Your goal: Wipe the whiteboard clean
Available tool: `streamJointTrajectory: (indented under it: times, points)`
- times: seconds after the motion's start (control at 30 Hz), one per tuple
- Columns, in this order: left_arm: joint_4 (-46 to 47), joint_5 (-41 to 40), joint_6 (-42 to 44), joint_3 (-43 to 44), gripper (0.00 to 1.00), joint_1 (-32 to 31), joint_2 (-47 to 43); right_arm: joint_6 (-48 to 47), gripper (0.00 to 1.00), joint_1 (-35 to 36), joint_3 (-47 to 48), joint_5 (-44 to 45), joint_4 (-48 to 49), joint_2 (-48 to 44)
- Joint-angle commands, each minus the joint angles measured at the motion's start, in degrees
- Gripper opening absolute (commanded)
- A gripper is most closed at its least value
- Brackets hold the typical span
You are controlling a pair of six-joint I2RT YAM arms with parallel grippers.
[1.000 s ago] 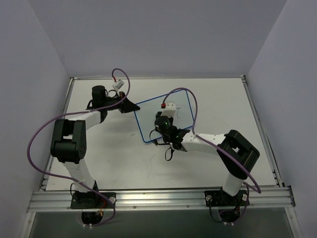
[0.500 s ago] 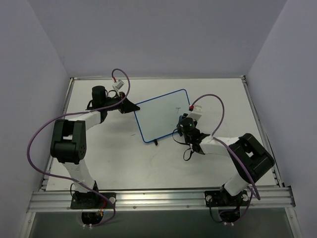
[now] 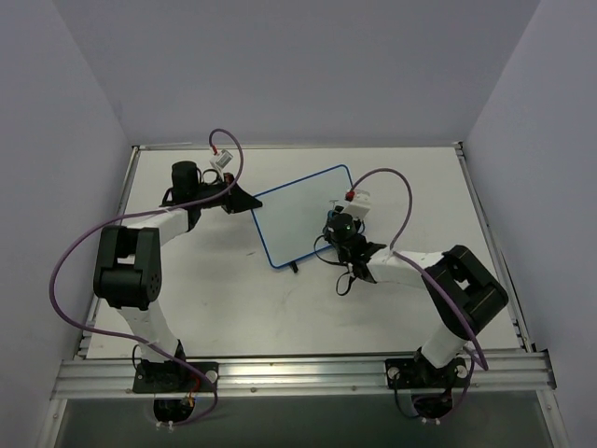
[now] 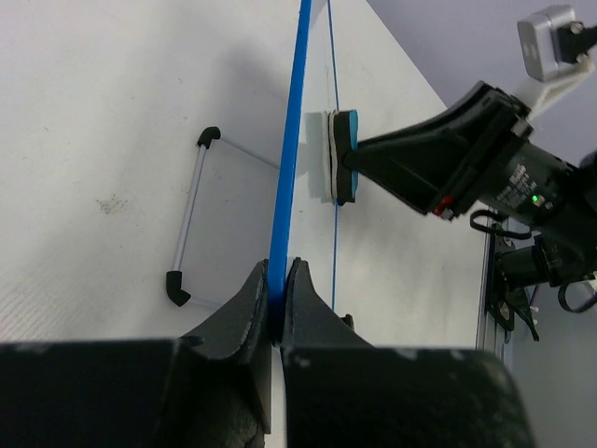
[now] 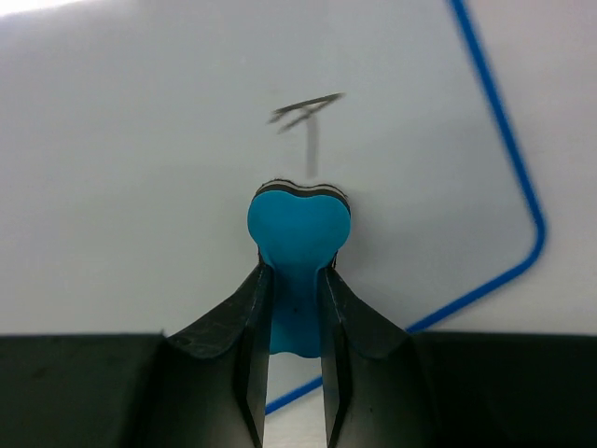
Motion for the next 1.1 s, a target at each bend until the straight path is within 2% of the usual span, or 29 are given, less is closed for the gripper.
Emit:
streamJointTrajectory:
  times: [0.0, 0.13, 0.27, 0.57, 0.73, 0.87, 1.07]
  points:
    - [-0.09, -5.3, 12.52, -0.88, 0.02, -0.24, -0.44, 1.06, 0.0, 8.01, 4.33, -0.75, 2.18, 3.11]
    - [-1.23, -5.74, 13.57, -0.8, 0.02, -0.33, -1.23, 2.38, 0.0, 10.49, 5.66, 0.3, 3.06, 5.58]
    - [-1.41, -5.74, 13.67, -0.71, 0.02, -0.33, -1.23, 3.43, 0.0, 9.8, 4.26, 3.46, 2.02, 5.76]
    - [-1.23, -5.56, 13.31, -0.53, 0.02, -0.15, -0.97, 11.86, 0.0, 1.62, -9.52, 3.56, 2.1, -1.17]
    - [-1.93, -5.65, 13.67, -0.53, 0.02, -0.07, -1.23, 13.37, 0.0, 0.04, -11.83, 4.45, -0.45, -2.77]
    - [-2.11, -5.82, 13.84, -0.8, 0.02, -0.07, -1.58, 9.51, 0.0, -2.34, -7.8, -0.04, -1.67, -2.68]
    - [-2.29, -5.74, 13.93, -0.62, 0.02, -0.07, -1.5, 3.44, 0.0, -3.13, 6.87, -1.01, -8.7, -1.63]
